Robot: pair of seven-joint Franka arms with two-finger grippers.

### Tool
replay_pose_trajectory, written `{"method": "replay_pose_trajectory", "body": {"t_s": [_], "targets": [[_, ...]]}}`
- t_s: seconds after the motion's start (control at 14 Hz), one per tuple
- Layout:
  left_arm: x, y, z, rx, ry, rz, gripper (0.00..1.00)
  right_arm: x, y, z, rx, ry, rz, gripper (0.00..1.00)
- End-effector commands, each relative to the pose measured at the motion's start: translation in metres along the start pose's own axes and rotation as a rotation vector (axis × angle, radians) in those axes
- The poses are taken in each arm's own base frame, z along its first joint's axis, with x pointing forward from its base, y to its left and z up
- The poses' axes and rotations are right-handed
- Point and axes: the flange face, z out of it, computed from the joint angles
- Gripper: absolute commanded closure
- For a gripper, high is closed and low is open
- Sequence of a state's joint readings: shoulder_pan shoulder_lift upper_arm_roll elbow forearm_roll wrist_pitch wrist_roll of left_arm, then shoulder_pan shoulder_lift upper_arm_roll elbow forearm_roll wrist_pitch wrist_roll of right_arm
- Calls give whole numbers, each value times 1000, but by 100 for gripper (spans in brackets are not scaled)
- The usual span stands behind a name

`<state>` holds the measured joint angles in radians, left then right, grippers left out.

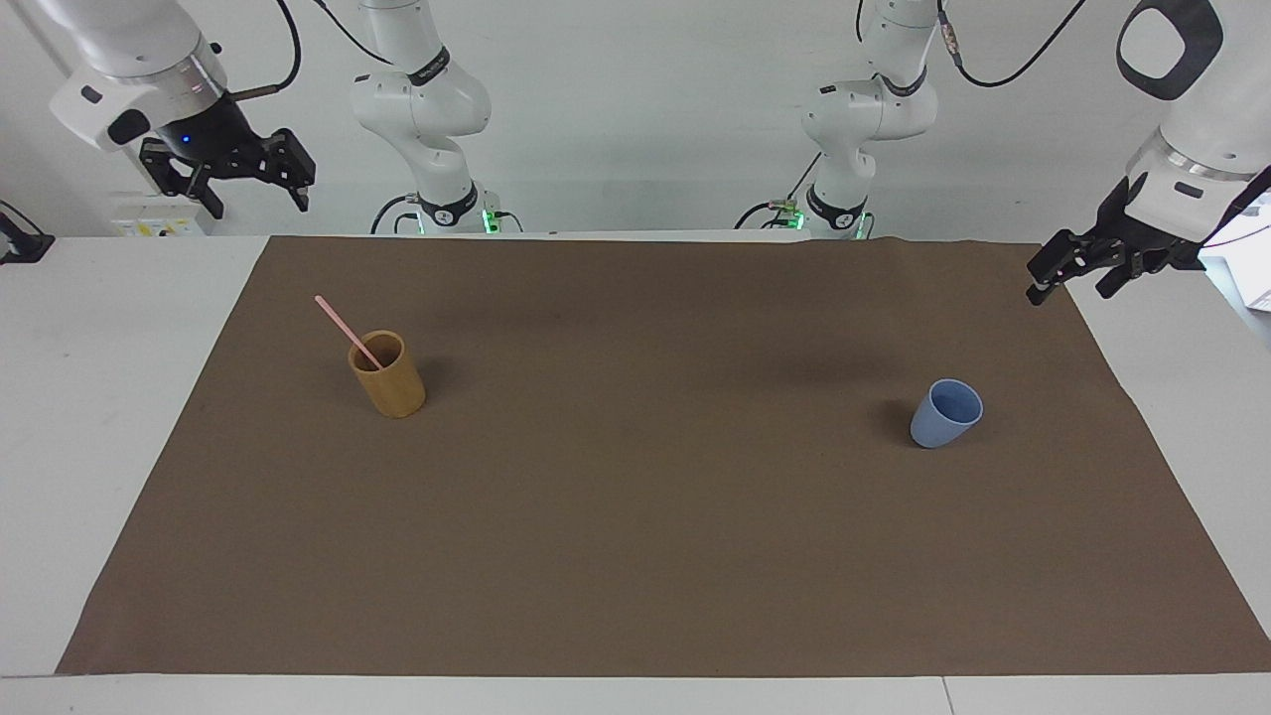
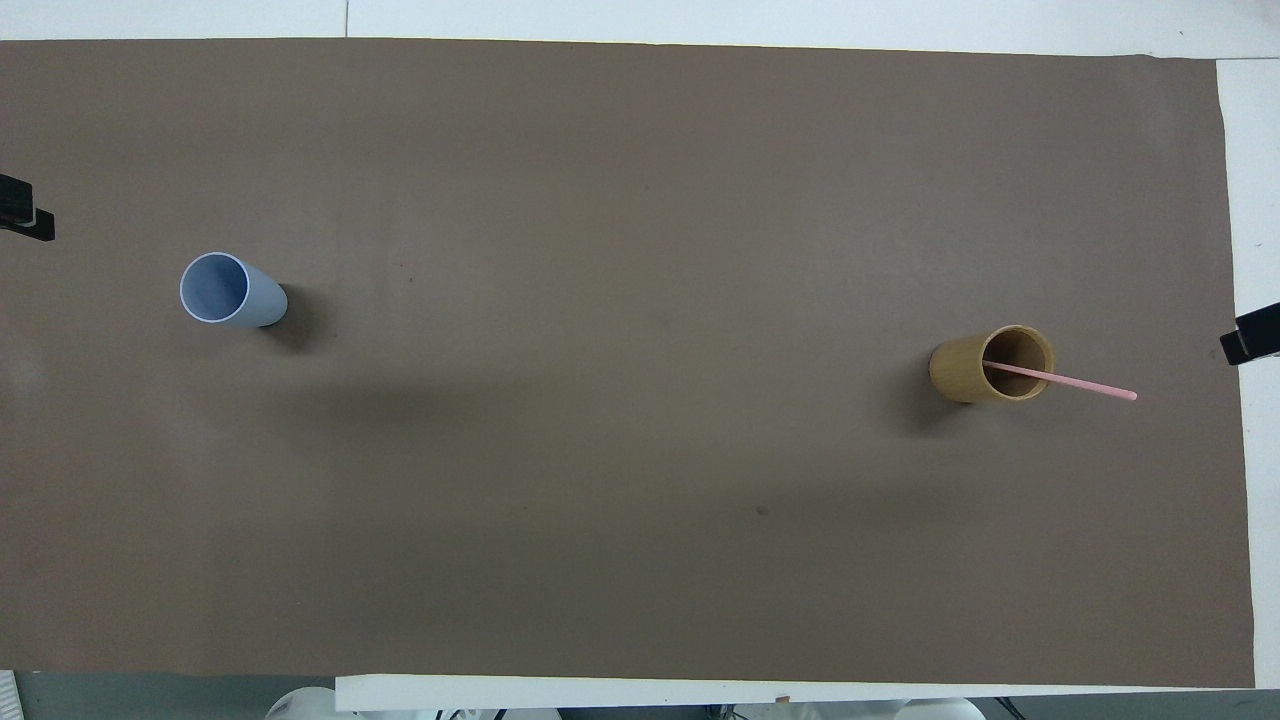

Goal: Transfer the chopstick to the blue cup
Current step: 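Reach the left gripper to the light blue cup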

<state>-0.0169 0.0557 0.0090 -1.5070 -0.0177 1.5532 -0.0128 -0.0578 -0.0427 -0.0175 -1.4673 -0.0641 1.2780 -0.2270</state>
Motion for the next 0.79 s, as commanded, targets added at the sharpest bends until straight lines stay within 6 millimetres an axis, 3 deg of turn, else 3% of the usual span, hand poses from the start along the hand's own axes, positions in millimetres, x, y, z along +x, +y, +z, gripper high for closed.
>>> {"method": "replay_pose_trajectory", "body": {"t_s": [0.0, 0.07, 0.21, 0.36, 0.5, 0.71], "targets": [[1, 1, -6, 4, -14, 14, 0, -6, -2, 1, 1, -7, 6, 0], [1, 1, -4, 4, 2, 7, 0, -6, -2, 1, 0, -5, 6, 0], [-5, -5, 39, 3, 61, -17, 0, -6, -2, 1, 0, -5, 6, 0], [-10, -4, 111, -4, 139, -105, 0, -6, -2, 1, 0, -5, 6, 0], [11, -3, 167, -5, 145, -116, 0, -6, -2, 1, 1, -7, 6, 0], [13, -11, 218, 4, 84, -106, 1, -6, -2, 1, 0, -5, 6, 0]]}}
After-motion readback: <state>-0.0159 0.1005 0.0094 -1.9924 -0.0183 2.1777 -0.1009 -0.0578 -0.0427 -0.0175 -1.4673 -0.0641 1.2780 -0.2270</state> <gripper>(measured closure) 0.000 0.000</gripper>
